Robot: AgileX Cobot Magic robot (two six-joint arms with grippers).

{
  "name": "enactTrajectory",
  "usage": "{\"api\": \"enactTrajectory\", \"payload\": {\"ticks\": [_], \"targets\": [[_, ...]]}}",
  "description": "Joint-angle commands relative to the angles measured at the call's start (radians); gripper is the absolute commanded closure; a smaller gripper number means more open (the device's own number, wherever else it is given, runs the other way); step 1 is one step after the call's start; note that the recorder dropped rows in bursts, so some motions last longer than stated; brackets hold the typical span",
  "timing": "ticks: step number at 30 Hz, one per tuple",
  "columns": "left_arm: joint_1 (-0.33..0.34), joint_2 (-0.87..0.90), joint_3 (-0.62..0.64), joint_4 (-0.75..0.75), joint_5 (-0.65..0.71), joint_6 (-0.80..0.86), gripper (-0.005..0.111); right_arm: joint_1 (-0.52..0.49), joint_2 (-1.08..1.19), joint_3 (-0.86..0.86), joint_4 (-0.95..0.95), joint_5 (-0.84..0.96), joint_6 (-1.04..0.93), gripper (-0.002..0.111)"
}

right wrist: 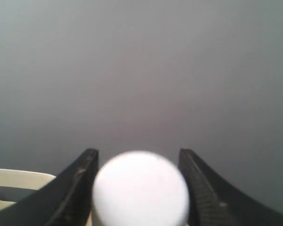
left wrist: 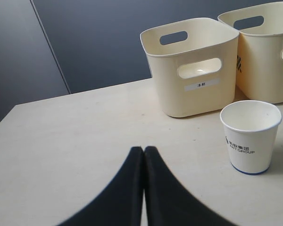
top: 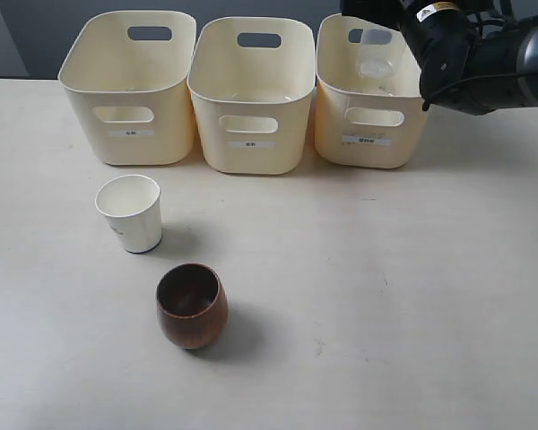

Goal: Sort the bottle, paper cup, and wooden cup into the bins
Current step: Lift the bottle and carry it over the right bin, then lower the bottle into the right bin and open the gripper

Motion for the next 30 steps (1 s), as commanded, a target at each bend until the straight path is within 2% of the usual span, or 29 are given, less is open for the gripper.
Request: {"api": "enactTrajectory", "payload": {"ticks": [1, 5, 12, 24, 26, 30], "targets": [[-0.003, -0.005, 0.001, 0.006, -0.005, -0.002, 0.107, -0.006, 0.003, -0.01, 0.032, 0.003, -0.003, 0.043], [-0.003, -0.005, 0.001, 0.006, -0.005, -0.002, 0.107, -0.006, 0.003, -0.01, 0.086, 0.012, -0.003, 0.043], [-0.003, -0.005, 0.001, 0.006, -0.005, -0.002, 0.107, -0.004, -0.053, -0.01, 0.091, 0.178, -0.003, 0.043], [-0.003, -0.005, 0.001, 0.006, -0.005, -0.002, 0.107, -0.004, -0.295, -0.01, 0.09, 0.737, -0.003, 0.043], [-0.003, -0.005, 0.001, 0.006, -0.005, -0.002, 0.107, -0.004, -0.33, -0.01, 0.09, 0.901, -0.003, 0.043], [-0.003, -0.005, 0.001, 0.006, -0.005, -0.002, 0.107, 0.029, -0.339, -0.01, 0.103, 1.052, -0.003, 0.043]]}}
